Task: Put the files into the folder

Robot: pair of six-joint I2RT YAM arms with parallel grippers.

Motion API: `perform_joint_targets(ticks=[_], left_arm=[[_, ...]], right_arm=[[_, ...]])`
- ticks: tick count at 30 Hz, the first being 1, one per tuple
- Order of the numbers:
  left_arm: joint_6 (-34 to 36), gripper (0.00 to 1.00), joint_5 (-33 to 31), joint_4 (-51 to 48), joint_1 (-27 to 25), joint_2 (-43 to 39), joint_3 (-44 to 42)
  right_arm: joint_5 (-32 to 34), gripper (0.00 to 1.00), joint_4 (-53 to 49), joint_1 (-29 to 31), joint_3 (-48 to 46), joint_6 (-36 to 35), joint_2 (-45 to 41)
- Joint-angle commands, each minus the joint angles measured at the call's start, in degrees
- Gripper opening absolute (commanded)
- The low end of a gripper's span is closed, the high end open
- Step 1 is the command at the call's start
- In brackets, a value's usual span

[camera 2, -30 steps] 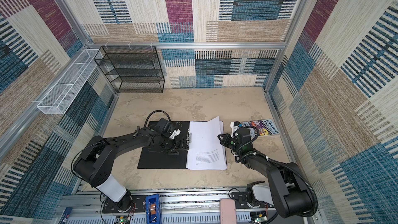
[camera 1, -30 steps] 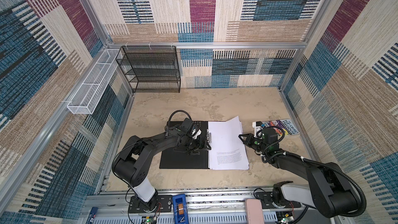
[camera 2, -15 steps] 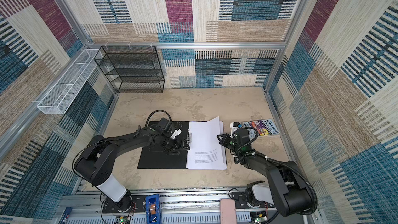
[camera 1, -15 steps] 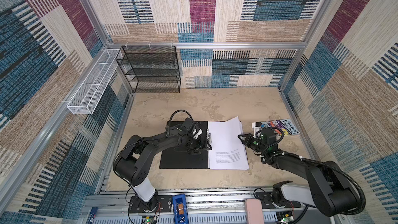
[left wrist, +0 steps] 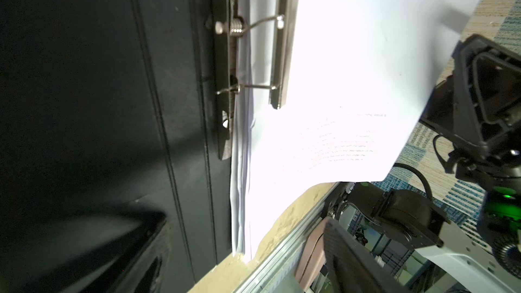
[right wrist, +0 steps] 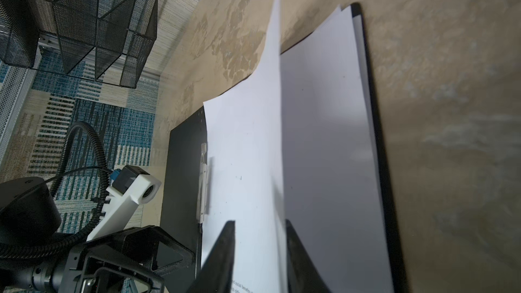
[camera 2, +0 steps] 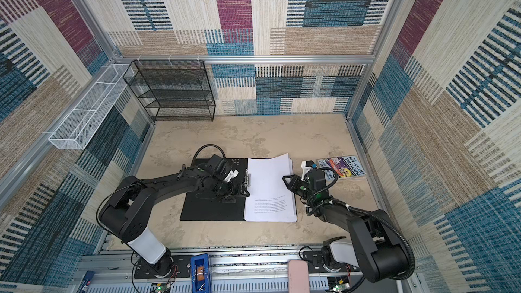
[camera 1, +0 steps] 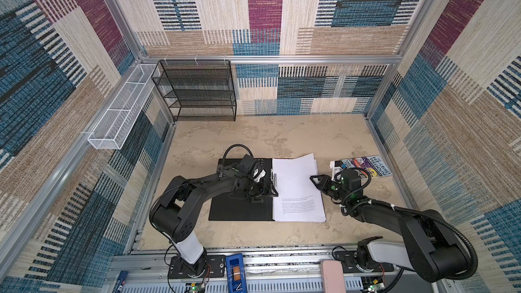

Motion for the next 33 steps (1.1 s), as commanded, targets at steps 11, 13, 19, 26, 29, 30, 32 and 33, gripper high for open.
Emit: perform_joint_targets(ticks=[11,13,19,26,29,30,32,33], left_arm=[[3.52,0.84,-4.85,-6.63,-2.43,-0.47,2.63],[4.22,0.84,-6.56,-8.36,-2.2,-1.2,2.97],[4.44,0.84,-6.76,-9.32,-0.49,-2.26,0.65],[4.85,0.84,-3.63,-5.47,-1.3,0.66,-1.78],[2.71,0.84,-3.51,-2.48,-2.27,1.88,-2.18],[1.75,0.84,-1.82,-1.37,-2.73,2.43,-2.09],[0.02,0.84,-1.46,0.41,-3.91,3.41,-1.76],[-0.71,0.84,-1.4,1.15,-4.61,3.87,-1.54]], right_arm=[[14.77,0.91,-16.43,-0.03,2.43,-3.3,-7.1],[15.04,0.92,-17.17,0.02,2.97,-4.14,-6.57],[14.43,0.98,-17.38,-0.05,3.96,-6.69,-5.26],[9.85,1.0,-17.05,-0.13,7.79,-11.01,-1.44],[7.95,1.0,-18.04,-0.22,10.96,-13.63,0.13],[7.01,1.0,-18.74,-0.22,12.77,-14.74,1.16],[4.15,1.0,-19.69,-0.27,16.28,-16.74,3.66],[2.42,1.0,-19.79,-0.22,17.91,-17.6,5.07]])
